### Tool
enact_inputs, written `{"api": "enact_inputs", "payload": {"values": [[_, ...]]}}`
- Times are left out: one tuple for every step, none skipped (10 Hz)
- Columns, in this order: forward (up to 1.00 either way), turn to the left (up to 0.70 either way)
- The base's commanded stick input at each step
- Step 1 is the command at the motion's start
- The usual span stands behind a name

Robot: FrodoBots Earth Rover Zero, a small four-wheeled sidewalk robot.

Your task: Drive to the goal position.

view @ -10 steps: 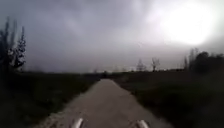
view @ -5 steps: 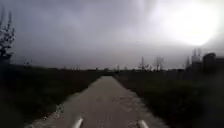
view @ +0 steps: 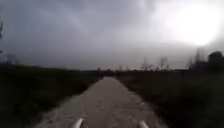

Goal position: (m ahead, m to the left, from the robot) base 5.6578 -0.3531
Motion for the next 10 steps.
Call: {"api": "enact_inputs", "payload": {"values": [[0.70, 0.00], [0.70, 0.00], [0.70, 0.00], [0.70, -0.02], [0.70, -0.33], [0.70, -0.34], [0.70, -0.22], [0.70, -0.08], [0.70, 0.00], [0.70, 0.00]]}}
